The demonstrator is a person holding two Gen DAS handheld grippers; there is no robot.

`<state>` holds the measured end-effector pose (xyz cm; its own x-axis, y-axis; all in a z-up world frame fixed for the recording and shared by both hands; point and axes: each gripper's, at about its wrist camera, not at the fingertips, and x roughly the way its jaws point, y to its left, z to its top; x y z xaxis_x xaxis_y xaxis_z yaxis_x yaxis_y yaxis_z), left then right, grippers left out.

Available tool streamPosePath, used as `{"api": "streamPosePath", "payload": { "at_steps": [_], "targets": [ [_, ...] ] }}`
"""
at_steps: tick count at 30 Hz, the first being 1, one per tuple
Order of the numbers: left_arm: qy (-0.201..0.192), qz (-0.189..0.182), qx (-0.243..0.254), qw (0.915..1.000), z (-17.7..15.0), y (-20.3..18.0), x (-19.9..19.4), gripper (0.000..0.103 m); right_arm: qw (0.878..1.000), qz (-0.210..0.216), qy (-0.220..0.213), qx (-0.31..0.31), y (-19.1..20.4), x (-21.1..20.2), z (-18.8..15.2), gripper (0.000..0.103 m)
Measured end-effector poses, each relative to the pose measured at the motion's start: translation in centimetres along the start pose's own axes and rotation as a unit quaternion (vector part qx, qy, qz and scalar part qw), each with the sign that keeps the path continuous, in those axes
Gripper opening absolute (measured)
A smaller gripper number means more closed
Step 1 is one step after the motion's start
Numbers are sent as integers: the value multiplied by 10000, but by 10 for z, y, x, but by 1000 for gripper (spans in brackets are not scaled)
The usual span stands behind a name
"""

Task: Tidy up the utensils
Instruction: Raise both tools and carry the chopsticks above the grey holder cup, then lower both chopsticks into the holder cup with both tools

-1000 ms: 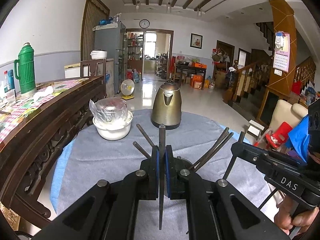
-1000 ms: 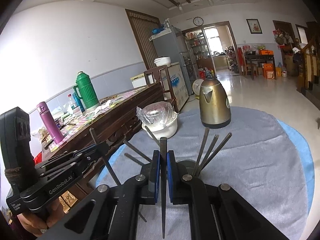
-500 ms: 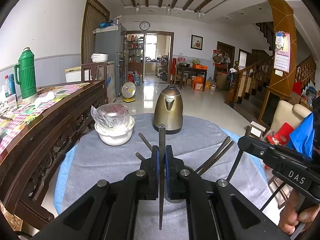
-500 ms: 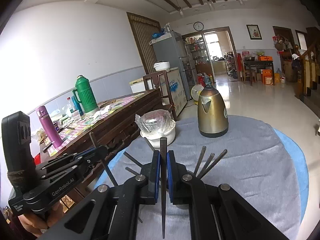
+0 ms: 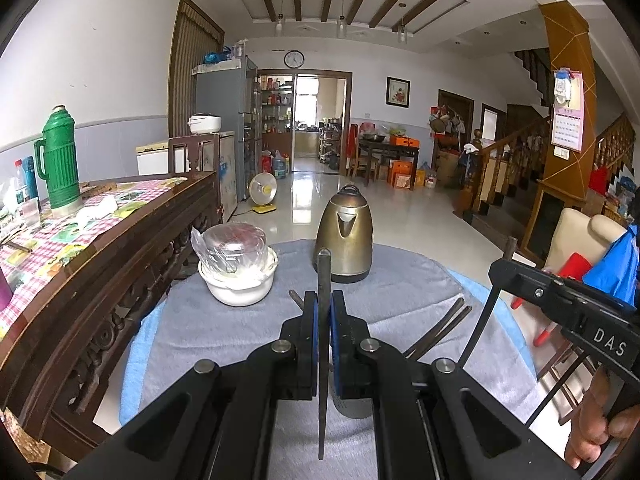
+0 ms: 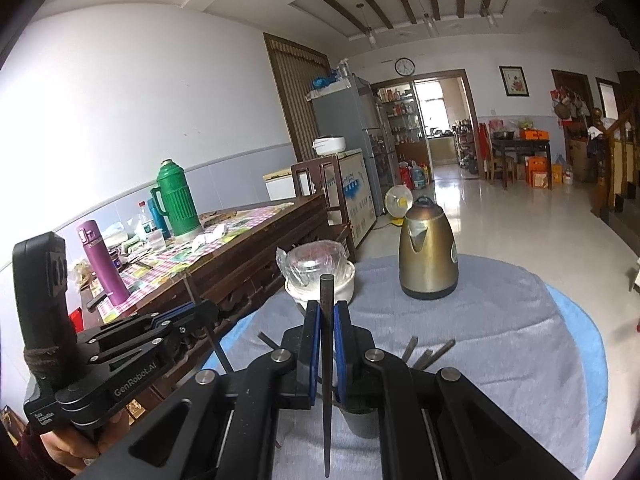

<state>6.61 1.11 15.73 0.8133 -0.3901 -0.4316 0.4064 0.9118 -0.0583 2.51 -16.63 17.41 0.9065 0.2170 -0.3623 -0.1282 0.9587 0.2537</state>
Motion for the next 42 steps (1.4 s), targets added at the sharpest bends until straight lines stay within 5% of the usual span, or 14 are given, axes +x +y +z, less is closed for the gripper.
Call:
{"api": "streamPosePath", "payload": {
  "at_steps": [42],
  "targets": [
    [-595,42,-156,9981,77,-11,1,6,9982,-329,-447,226,-27,28,66,8]
  ]
}}
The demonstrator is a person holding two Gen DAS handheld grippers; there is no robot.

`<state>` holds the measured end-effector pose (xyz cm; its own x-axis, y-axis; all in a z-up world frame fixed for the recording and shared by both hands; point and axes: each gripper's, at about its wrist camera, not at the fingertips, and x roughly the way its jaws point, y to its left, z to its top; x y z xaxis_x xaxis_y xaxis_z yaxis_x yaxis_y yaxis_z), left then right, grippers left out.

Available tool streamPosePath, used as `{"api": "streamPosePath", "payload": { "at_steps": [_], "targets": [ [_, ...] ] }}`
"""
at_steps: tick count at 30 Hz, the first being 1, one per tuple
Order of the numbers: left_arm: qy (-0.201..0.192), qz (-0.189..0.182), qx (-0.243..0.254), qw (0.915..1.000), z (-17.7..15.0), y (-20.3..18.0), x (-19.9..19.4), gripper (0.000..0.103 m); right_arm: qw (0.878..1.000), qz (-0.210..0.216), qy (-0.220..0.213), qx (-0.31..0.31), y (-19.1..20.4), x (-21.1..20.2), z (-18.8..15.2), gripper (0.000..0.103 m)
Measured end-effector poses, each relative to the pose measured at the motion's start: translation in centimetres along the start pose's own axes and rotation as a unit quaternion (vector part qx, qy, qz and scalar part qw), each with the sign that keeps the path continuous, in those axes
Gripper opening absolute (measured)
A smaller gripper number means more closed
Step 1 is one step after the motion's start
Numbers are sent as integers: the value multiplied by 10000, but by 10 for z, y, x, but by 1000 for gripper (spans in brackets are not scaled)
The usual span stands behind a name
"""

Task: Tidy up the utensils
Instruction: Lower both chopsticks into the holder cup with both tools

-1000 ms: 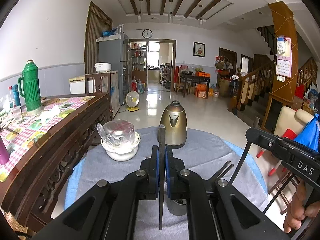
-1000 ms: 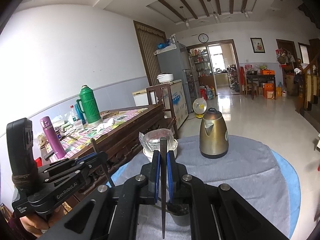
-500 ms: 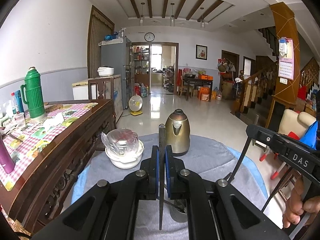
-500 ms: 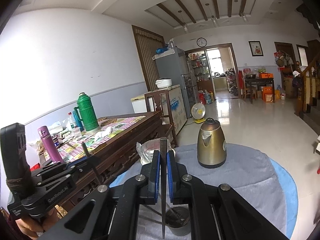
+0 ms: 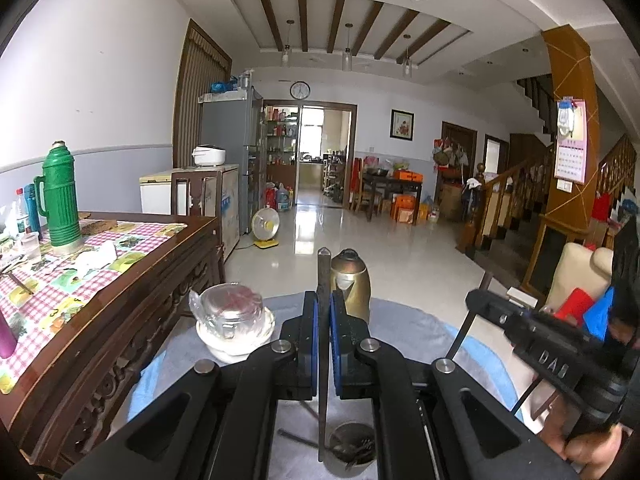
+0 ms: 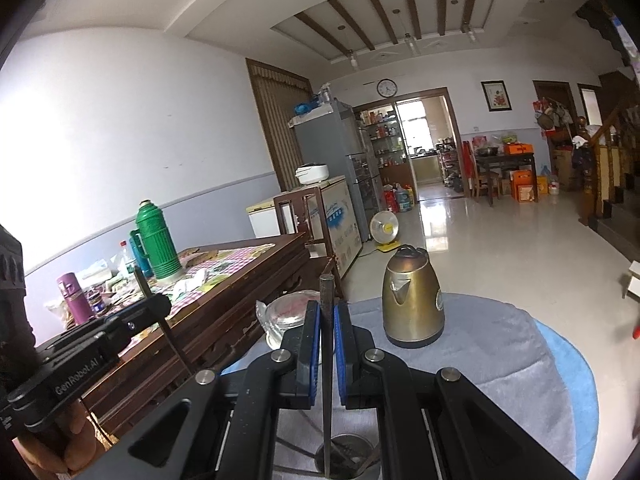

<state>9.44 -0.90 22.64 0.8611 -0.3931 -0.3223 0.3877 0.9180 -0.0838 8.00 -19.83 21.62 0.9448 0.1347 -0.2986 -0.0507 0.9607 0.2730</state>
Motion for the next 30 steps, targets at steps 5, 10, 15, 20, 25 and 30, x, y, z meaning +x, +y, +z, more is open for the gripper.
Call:
{"api": "streamPosePath", "payload": {
  "at_steps": [5,10,15,20,25,30],
  "targets": [
    [-52,-36,-112,9999,-4,-4,21,6,9999,-85,-5,100,-6,9,-10,8],
    [-103,-168,-301,9994,-18,-3,39,6,9997,-235,9,-2,-5,18,-23,8],
    [-68,-232,-418,9988,-26,1,56,6,9994,-330,19,-48,-9,21,-37,7],
    [68,-368,-573,9977,-36,2,71,6,9993,-346,120,21,-13,26,-44,7],
    [168,-533,-563,9969,-43,0,79,6,9993,-328,162,27,-15,24,-52,7],
    [295,-728,-541,9954,-46,0,85,6,9992,-312,217,81,-14,19,-61,7]
  ]
}}
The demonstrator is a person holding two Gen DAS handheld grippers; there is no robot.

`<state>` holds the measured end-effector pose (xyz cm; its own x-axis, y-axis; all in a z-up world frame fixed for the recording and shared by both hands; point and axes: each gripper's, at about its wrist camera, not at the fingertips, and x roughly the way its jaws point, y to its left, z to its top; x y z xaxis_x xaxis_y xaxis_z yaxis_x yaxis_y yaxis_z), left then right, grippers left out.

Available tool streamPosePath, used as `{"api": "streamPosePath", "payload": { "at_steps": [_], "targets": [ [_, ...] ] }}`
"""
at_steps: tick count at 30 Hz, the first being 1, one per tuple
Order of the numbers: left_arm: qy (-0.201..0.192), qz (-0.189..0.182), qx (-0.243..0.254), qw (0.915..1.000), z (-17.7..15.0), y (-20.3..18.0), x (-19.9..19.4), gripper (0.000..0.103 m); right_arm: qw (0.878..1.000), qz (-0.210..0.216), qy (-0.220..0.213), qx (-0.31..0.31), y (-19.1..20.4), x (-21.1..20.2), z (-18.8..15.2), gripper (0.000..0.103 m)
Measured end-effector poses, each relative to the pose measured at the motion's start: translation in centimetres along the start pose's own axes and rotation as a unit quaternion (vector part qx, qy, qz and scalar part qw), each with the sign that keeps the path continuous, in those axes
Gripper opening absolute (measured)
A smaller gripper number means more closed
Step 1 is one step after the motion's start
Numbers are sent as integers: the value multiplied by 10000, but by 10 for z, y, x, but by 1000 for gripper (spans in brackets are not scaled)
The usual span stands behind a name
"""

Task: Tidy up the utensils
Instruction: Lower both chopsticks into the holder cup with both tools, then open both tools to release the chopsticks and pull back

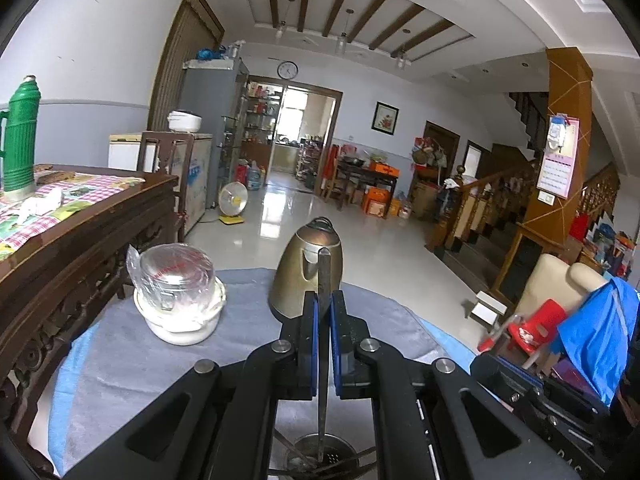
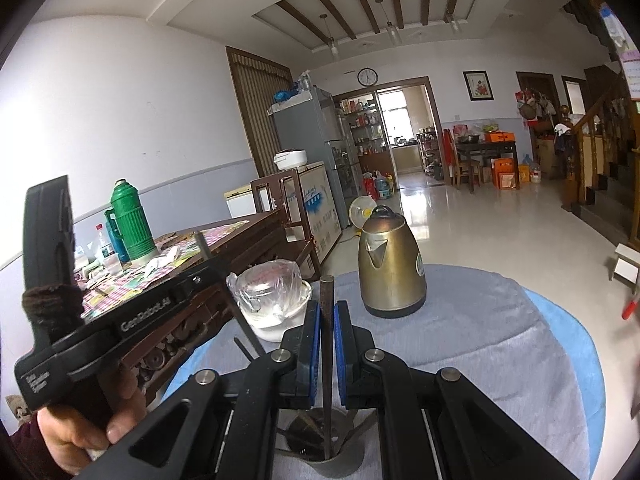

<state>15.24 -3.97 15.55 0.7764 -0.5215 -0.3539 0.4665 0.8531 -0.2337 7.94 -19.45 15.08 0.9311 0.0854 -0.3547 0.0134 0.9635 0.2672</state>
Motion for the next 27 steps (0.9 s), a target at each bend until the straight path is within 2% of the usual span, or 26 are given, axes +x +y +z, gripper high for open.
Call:
{"api": "streamPosePath", "payload": {
  "at_steps": [20,27],
  "targets": [
    [690,-261,43,9973,-13,6,12,6,9993,-66,350,-74,8,7,-18,8],
    [620,-233,144,9977,-7,9,-2,9,9987,27,507,-45,9,6,-18,9]
  ]
}}
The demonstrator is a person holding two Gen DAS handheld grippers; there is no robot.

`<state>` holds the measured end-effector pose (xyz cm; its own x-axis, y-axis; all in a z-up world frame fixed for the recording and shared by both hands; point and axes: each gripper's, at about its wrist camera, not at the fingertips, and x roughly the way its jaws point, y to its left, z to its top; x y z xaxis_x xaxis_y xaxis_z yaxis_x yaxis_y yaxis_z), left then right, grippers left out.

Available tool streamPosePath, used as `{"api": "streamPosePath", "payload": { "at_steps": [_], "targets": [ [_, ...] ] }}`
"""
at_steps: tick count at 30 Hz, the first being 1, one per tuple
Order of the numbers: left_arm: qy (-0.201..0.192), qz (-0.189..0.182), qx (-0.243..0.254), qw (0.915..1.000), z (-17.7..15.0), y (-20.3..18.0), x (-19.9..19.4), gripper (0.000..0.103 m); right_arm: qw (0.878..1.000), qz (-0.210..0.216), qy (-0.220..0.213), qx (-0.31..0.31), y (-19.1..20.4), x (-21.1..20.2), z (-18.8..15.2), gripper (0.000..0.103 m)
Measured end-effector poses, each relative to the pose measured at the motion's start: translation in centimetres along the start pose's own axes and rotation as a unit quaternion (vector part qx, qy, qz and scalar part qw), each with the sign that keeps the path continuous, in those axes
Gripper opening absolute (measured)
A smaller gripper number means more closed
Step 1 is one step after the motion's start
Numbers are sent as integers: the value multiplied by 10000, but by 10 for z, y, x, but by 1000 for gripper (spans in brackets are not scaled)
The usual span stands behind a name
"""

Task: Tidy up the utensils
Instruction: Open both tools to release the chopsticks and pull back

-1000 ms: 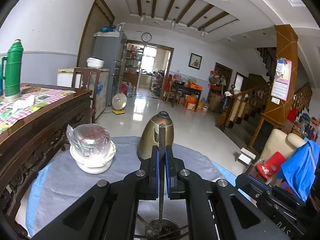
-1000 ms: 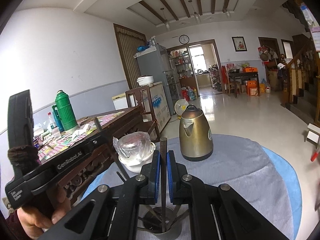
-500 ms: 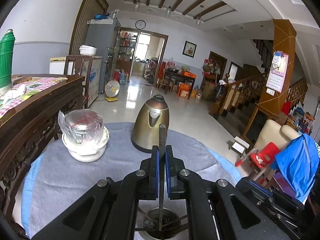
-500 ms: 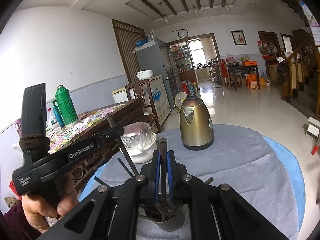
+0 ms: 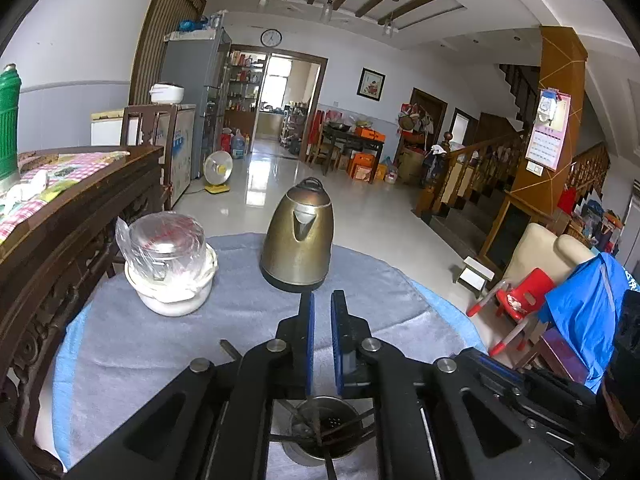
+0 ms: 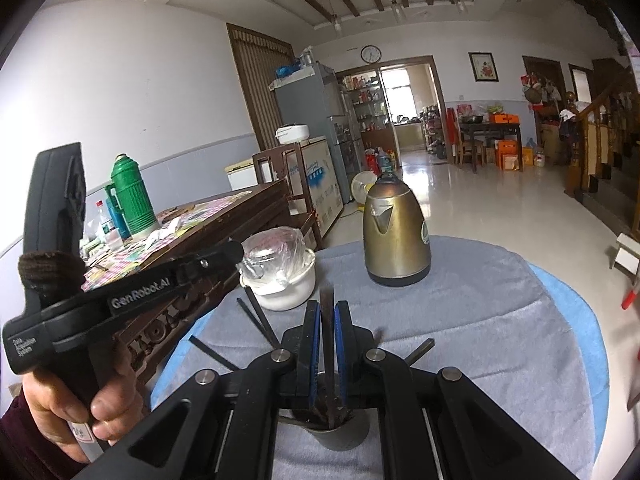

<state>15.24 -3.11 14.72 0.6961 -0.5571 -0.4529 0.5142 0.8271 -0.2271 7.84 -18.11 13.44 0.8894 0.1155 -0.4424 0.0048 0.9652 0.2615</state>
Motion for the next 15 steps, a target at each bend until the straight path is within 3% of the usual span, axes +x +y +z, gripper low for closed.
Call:
{"api": "streamPosePath", "payload": {
  "at_steps": [5,9,13,15],
  "targets": [
    [-254,193,73,9995,2,2,-25,51,9998,75,56,146,-5,-6,0,13],
    [-414,423,174,9981,1,5,-47,67,9995,150,-49,271,-11,-19,4,21],
    [-540,746,152,9956,-2,10,-71,81,9979,258,-461,380,-16,-40,8,52],
    [-404,1019,185,9938,-7,10,-76,85,9966,274,-677,381,-16,-50,10,53]
  ]
}}
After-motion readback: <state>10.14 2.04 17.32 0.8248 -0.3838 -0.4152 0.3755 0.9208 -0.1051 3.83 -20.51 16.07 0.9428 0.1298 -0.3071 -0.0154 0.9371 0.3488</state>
